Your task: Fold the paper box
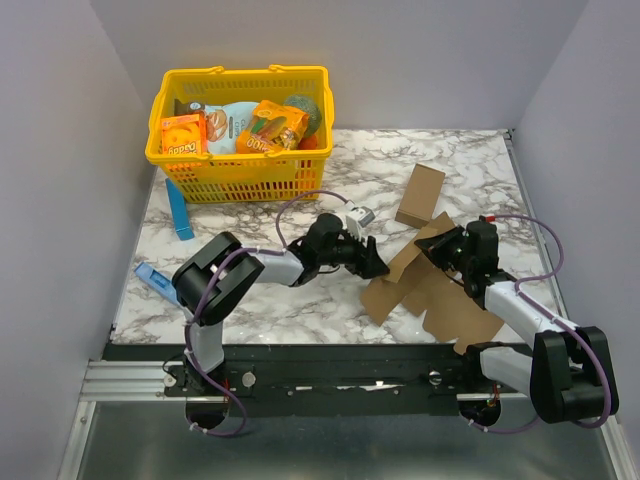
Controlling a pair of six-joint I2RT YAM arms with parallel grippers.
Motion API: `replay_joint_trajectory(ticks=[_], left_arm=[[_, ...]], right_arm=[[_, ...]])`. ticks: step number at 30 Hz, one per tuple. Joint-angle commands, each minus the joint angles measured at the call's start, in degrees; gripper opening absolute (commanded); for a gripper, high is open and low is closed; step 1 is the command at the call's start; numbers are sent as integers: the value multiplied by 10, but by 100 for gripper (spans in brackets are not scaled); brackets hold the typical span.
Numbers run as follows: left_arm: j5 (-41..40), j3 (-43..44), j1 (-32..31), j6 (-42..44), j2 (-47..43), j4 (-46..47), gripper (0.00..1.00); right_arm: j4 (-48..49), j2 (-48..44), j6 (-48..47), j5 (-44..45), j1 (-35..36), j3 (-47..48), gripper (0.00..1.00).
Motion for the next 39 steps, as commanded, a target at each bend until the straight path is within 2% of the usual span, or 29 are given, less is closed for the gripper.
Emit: replay_joint_trajectory(ticks=[1,8,25,27,28,32,35,39], left_arm=[[18,21,-10,14,26,-20,63],[10,40,-20,24,43,-43,59],[10,78,-45,8,89,-58,61],[-8,73,-46,17,84,-75,64],[-14,63,-45,18,81,-75,71],[-21,43,-45,20,72,-68,74],[8,23,-45,-17,79,-4,72],[29,15,-50,-55,90,55,59]], right_arm=[[13,5,-6,12,-1,-2,14],[21,9,-4,7,-1,-7,14],[34,13,6,6,-2,-12,14],[33,12,6,5,-2,-10,14],[31,11,6,6,-1,-11,14],[35,9,10,5,-2,-13,14],[37,10,11,1,-1,-14,14],[39,9,11,0,-1,-16,14]])
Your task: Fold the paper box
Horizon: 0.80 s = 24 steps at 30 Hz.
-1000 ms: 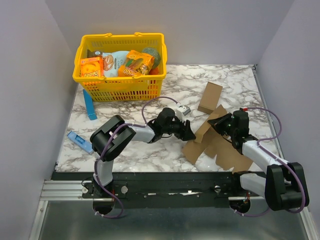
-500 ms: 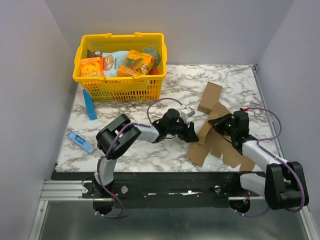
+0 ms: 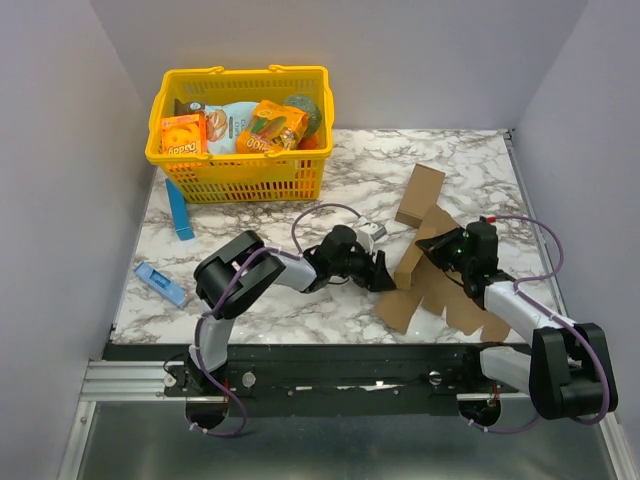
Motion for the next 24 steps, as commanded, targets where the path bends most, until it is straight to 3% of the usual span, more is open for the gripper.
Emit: replay_joint_trajectory(ticks=[1,9,12,13,17,19,21,24], left_arm=[[25,-10,-12,-33,15,63,55],[30,16,-23,-47,33,73,40],[40,18,-23,-52,35,85,17],[39,21,-23,-46,32,79,3],[34,32,-8,-3,-1,-16,0],[34,46,7,36,-29,-73,0],[28,64,21,68,-53,-188,0],[0,116,32,139,-68,-361,0]], right_arm=[[23,-2,9,1,-2,-10,14],[24,-5,8,0,-2,-11,14],[25,-2,-5,-2,-2,-9,14],[26,-1,-11,-4,-2,-7,15],[35,5,-61,-27,-2,3,25],[55,4,-96,-49,-1,4,40],[73,-3,-133,-67,-2,3,53],[100,-23,-179,-96,-1,-8,63]])
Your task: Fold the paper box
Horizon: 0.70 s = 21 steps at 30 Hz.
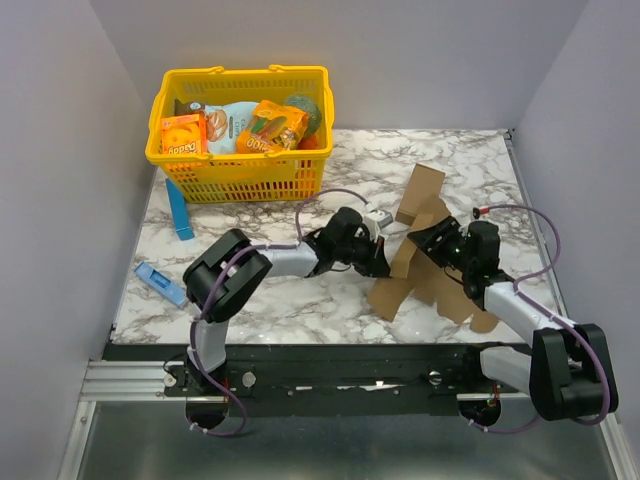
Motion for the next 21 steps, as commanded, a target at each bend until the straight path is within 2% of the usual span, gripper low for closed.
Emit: replay_joint_trajectory(ticks=[1,2,5,9,11,16,21], left_arm=[[-52,86,33,133,-45,-298,0],[-57,97,40,154,-46,-369,0],[-87,137,58,183,-52,-483,0],[-112,175,75,246,-54,-586,0],[-111,189,84,261,-54,-622,0],[-125,199,89,285,-57,-645,0],[-141,198,90,284,-63,-644,0]], right_arm=[[67,-29,-100,-64,0,-8,64],[76,-35,-111,-73,-1,-13,65],[128,-63,-154,-118,1,-39,66],[150,-76,-217,-158,21,-46,66],[150,-73,-239,-159,61,-38,66],[129,-58,-272,-83,155,-11,66],[105,-18,-263,-35,209,38,66]])
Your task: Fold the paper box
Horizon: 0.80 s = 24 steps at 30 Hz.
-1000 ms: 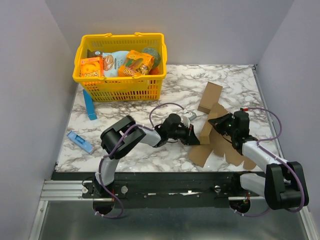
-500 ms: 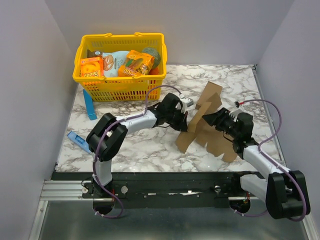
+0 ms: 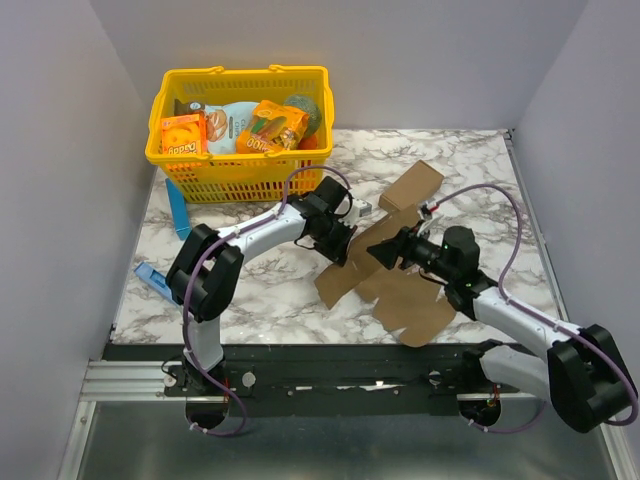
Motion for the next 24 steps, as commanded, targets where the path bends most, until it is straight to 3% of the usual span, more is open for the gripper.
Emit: replay_joint_trajectory(ticks=[1,13,24], left_arm=[[-43,4,1,27,-14,-53,0],[-46,14,2,21,-20,-54,0],[-50,15,2,21,-29,-55,0]], right_arm=[[3,29,-14,63,47,46,65],[11,92,17,151,150,79,62],[-42,132,19,225,187,125,56]])
